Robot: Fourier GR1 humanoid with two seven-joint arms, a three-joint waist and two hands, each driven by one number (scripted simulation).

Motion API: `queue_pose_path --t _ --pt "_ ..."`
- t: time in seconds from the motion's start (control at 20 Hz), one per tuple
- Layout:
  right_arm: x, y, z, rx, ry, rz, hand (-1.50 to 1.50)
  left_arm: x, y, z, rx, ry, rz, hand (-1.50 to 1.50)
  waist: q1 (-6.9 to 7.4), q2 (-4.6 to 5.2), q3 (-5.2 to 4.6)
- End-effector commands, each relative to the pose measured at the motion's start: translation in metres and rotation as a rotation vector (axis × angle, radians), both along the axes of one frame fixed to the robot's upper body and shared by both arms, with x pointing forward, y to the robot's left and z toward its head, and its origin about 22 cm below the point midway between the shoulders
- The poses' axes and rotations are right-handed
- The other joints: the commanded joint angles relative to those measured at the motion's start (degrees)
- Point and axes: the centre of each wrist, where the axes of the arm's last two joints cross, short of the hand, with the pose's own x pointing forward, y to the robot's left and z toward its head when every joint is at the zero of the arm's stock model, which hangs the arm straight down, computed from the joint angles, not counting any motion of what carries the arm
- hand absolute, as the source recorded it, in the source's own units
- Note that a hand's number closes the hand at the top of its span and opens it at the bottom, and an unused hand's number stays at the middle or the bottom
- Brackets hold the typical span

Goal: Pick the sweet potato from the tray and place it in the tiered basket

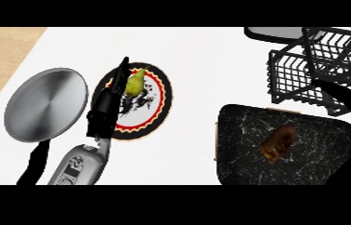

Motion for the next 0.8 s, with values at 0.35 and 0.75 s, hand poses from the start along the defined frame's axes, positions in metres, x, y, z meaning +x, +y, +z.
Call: queue_pose_path --t 0.35,0.75 --pt "0.038 0.039 -0.029 -0.198 0.236 -0.092 -1.5 0.005 0.005 -0.003 0.007 0.006 0.028 0.0 -0.97 -0.48 0.07" --pt "0.065 0.063 -0.037 -0.266 0.292 -0.082 -1.5 0.005 0.014 -0.007 0.009 0.015 0.071 0.0 -3.08 -1.06 0.08"
